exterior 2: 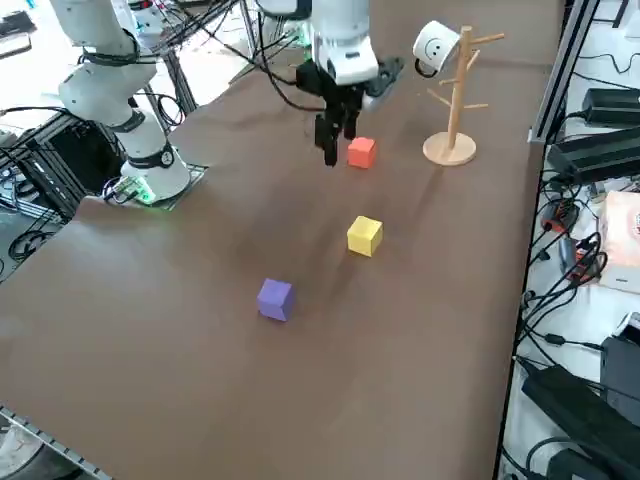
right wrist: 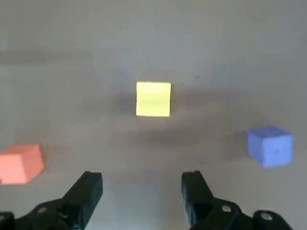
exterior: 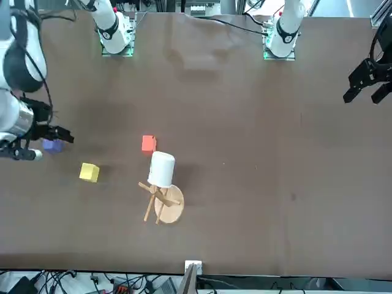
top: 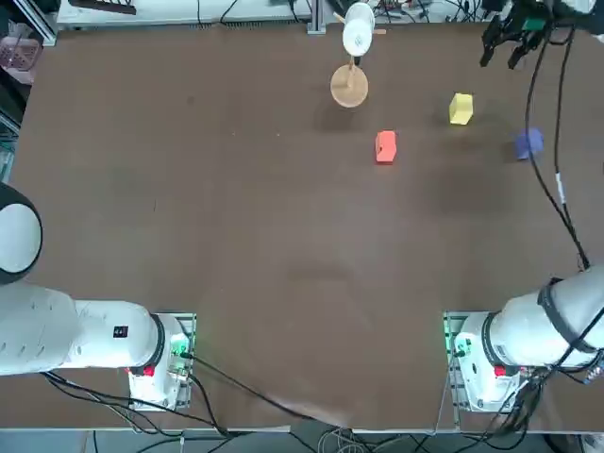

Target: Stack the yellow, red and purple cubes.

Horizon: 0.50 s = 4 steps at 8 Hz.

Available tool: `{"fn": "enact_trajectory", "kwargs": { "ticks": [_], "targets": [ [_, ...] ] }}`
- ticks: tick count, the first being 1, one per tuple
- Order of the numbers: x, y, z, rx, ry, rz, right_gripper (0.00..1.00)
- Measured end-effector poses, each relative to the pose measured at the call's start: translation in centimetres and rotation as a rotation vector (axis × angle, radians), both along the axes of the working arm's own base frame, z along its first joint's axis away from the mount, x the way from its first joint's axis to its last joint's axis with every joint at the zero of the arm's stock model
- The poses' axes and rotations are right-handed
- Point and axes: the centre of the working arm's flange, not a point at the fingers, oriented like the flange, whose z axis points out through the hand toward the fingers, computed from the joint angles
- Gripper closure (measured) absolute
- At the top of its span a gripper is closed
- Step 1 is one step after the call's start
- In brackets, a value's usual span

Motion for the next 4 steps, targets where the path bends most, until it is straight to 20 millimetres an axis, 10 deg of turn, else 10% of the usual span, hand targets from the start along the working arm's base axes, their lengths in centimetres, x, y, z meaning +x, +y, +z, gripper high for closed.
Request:
{"fn": "enact_trajectory", "kwargs": {
  "ticks": [4],
  "targets": [
    [2.0,-0.6,-9.9,-0.021,-0.040,0.006,0.00]
  ]
}}
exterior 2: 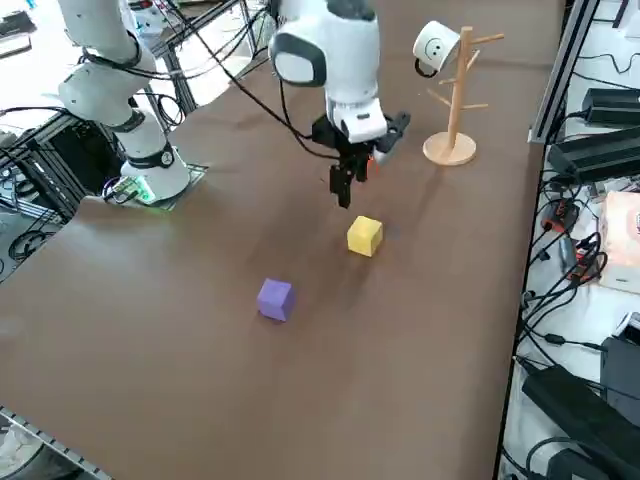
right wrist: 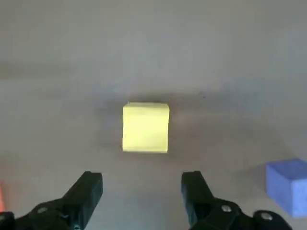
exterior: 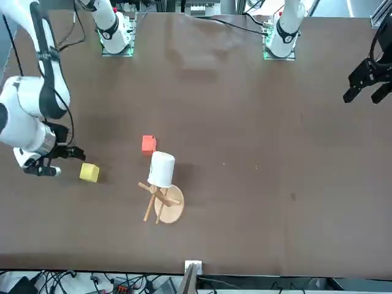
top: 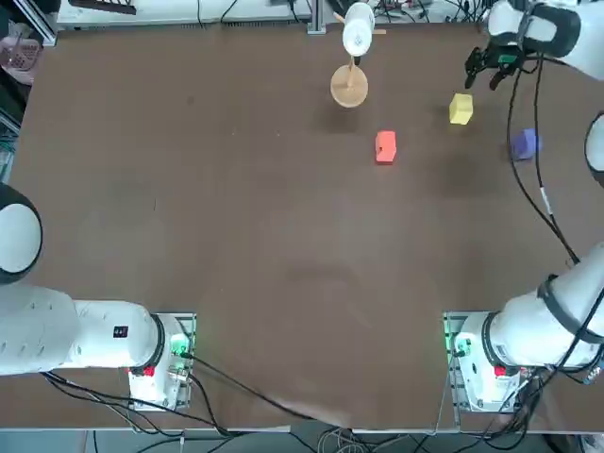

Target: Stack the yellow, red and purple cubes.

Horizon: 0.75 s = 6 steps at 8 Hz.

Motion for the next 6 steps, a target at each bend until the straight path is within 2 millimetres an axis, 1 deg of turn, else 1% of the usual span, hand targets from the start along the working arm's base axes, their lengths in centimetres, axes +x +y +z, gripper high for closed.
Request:
{"fn": "enact_trajectory", "kwargs": {
  "ticks": [1,2,3,6],
  "targets": [
    [0.1,-0.2,-2.2,-0.001,-0.012,-0.001,0.00],
    [0.1,-0.2,-4.0,-0.001,-0.022,-0.002,0.00],
    [0.1,-0.2,-5.0,-0.001,-0.031,-0.002,0.00],
    [0.5,-0.2,-6.7,-0.002,-0.057,-0.003,0.00]
  ]
}}
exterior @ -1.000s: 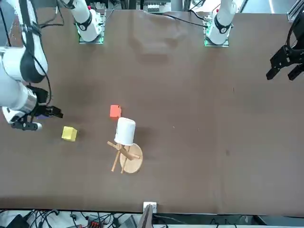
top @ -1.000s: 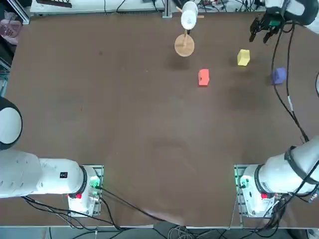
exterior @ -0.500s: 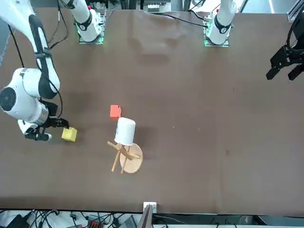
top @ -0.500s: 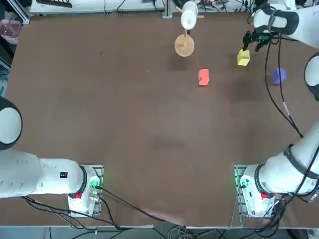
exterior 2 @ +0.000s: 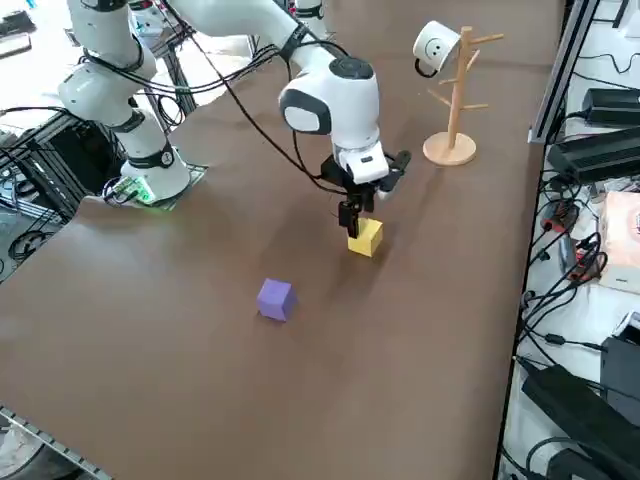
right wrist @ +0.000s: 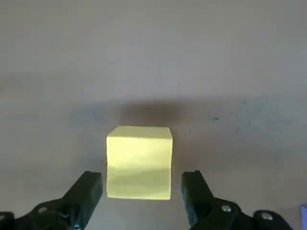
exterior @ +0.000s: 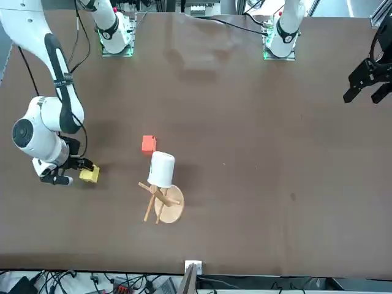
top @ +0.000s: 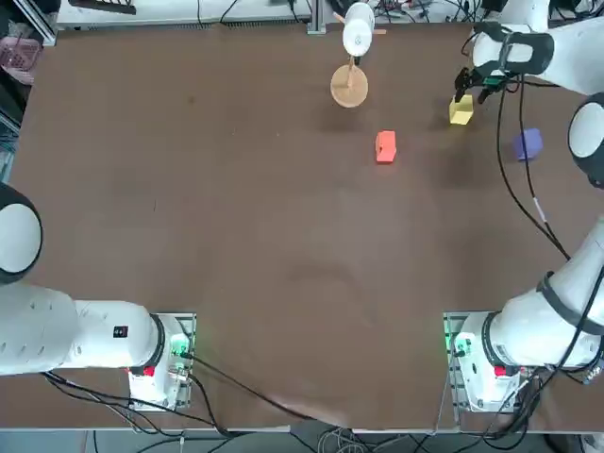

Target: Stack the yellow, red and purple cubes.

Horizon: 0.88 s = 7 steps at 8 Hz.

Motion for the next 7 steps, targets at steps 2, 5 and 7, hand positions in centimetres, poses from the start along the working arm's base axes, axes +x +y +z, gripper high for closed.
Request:
{"fn": "enact_trajectory", "kwargs": {
  "ticks": [2,5,7],
  "targets": [
    [0.2,0.0,-1.1,0.000,-0.016,0.000,0.00],
    [0.3,0.0,-1.8,0.000,-0.021,0.001,0.00],
    [0.4,0.1,-2.8,-0.001,-0.030,0.002,0.00]
  ]
}}
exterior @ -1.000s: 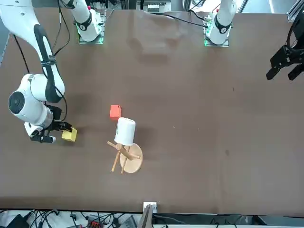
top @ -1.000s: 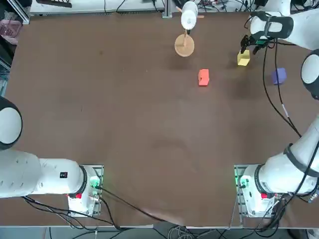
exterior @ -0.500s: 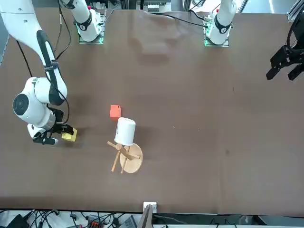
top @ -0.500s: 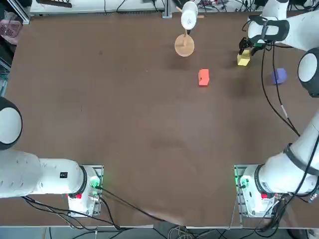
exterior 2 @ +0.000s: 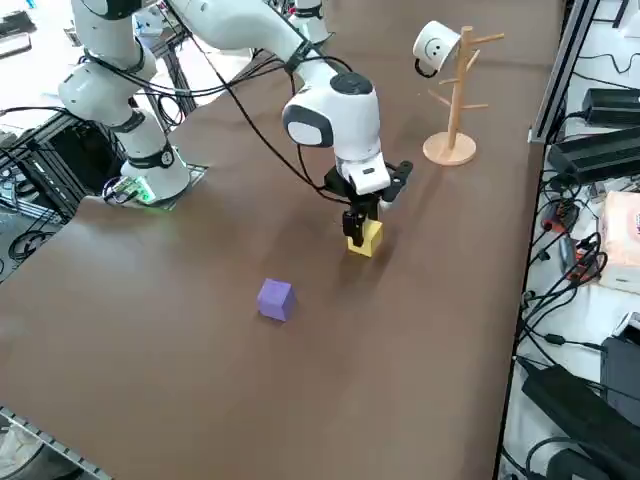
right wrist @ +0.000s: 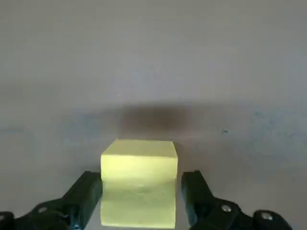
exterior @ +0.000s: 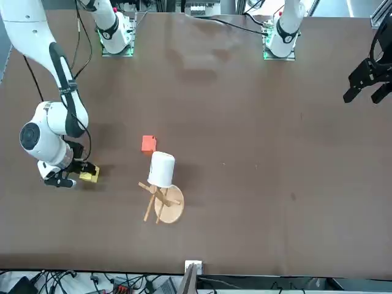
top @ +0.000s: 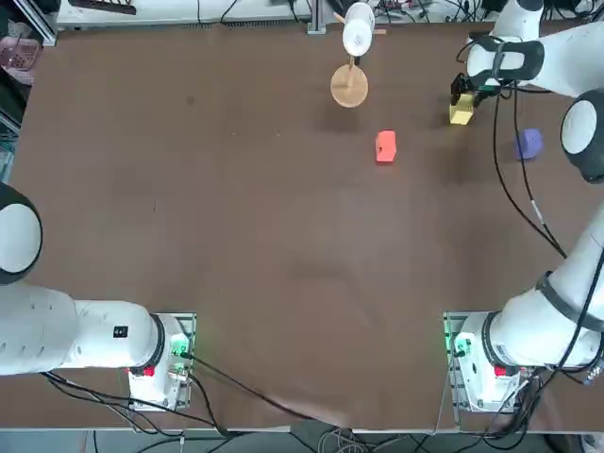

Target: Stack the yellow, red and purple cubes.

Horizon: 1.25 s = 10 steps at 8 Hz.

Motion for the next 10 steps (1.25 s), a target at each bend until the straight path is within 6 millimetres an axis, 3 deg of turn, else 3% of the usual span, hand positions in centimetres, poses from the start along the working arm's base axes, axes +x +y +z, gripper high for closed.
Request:
{"fn": "enact_trajectory", "kwargs": {
  "ticks": [3,5,6,8,10],
  "targets": [
    [-0.1,0.1,-1.9,0.001,0.005,0.001,0.01],
    [0.0,0.2,-1.7,-0.001,0.000,0.006,0.19],
    [0.1,0.5,-1.4,0.000,0.002,0.011,0.26],
    [-0.4,1.6,-0.1,0.002,0.041,0.025,0.26],
    [-2.8,3.4,2.4,0.005,0.056,0.052,0.26]
  ]
}}
